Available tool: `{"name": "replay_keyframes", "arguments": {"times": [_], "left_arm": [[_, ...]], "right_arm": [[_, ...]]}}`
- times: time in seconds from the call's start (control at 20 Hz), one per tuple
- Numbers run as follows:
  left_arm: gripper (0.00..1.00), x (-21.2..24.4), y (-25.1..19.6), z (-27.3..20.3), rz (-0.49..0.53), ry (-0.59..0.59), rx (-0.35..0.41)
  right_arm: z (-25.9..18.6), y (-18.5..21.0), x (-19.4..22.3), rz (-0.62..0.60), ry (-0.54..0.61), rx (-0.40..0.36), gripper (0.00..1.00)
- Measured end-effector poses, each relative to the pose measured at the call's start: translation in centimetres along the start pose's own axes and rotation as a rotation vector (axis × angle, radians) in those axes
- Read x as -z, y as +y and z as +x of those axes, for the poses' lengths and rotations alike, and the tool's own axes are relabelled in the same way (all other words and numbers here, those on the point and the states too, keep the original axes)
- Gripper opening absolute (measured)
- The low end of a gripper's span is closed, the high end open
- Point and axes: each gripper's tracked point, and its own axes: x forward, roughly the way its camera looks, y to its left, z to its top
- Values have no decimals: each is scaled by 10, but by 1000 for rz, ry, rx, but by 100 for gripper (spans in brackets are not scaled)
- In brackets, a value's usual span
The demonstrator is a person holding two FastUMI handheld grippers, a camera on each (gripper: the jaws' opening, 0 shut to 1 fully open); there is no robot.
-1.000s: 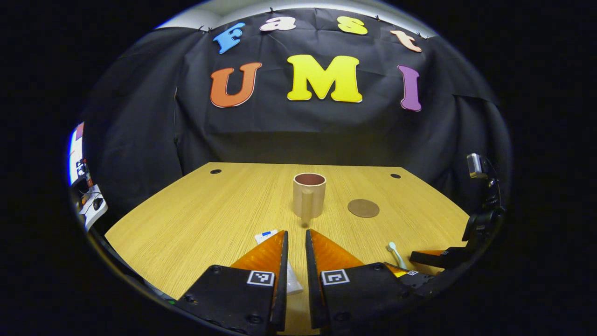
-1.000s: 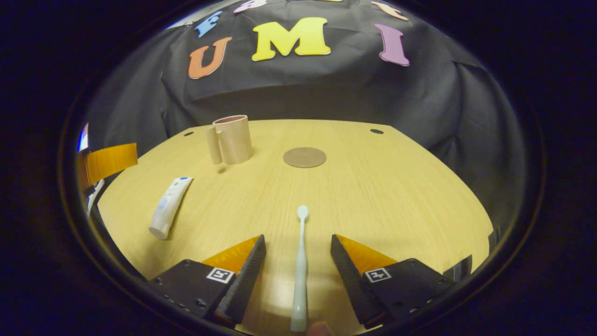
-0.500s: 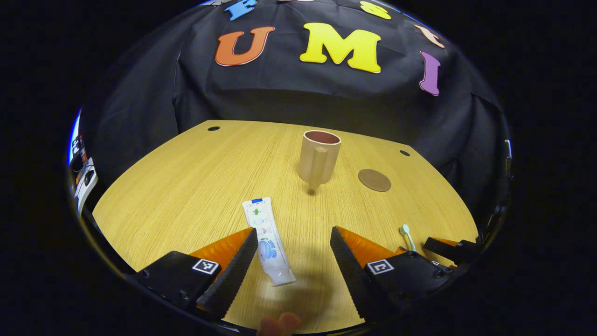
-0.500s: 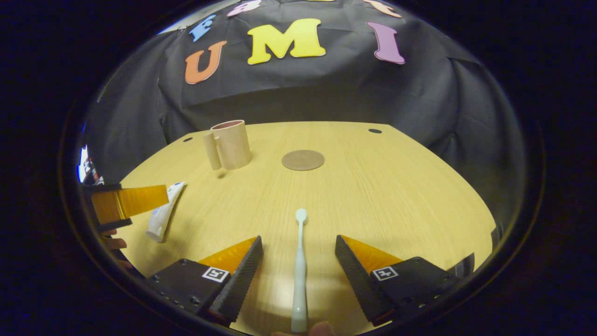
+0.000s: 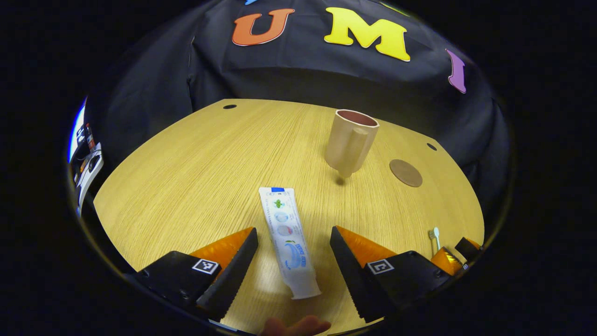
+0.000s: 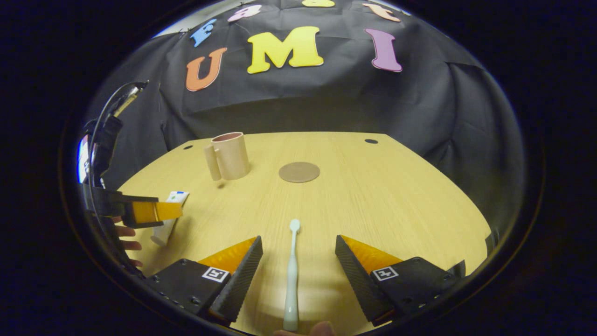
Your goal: Put the toothbrush and toothpaste on the desktop into the cup, then pick up the cup and place it on the coaster on the desktop.
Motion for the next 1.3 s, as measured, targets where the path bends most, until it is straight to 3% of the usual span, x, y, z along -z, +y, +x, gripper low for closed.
{"name": "replay_keyframes", "arguments": {"times": [0.15, 0.35, 0.4, 0.45, 0.5, 0.6, 0.75, 0.95, 1.05, 1.3], "left_arm": [[99, 4, 7, 8, -1, 30, -48], [91, 5, 11, 10, 17, 39, -74], [81, 6, 13, 10, 18, 37, -80], [78, 6, 15, 11, 14, 38, -79], [62, 5, 13, 10, 16, 40, -73], [48, 4, 12, 9, 32, 36, -48], [42, 4, 0, 7, 4, 20, 33], [42, 1, 1, 0, 44, -19, 31], [37, -12, 1, -11, 72, -76, 25], [37, -47, -8, -46, 91, -210, 51]], "right_arm": [[-1, -3, -1, -1, -5, 4, 95], [-3, -5, -5, 12, -21, 3, 93], [-3, -6, -6, 11, -23, 5, 95], [-3, -6, -5, 11, -23, 5, 95], [-3, -5, -5, 13, -21, 2, 93], [-4, -2, -2, 16, -16, -5, 93], [-6, 2, -2, 6, -25, -18, 95], [-5, 0, -2, -2, -26, -9, 95], [-4, -2, 0, -3, -17, -3, 95], [5, 7, -1, 8, 5, -18, 95]]}}
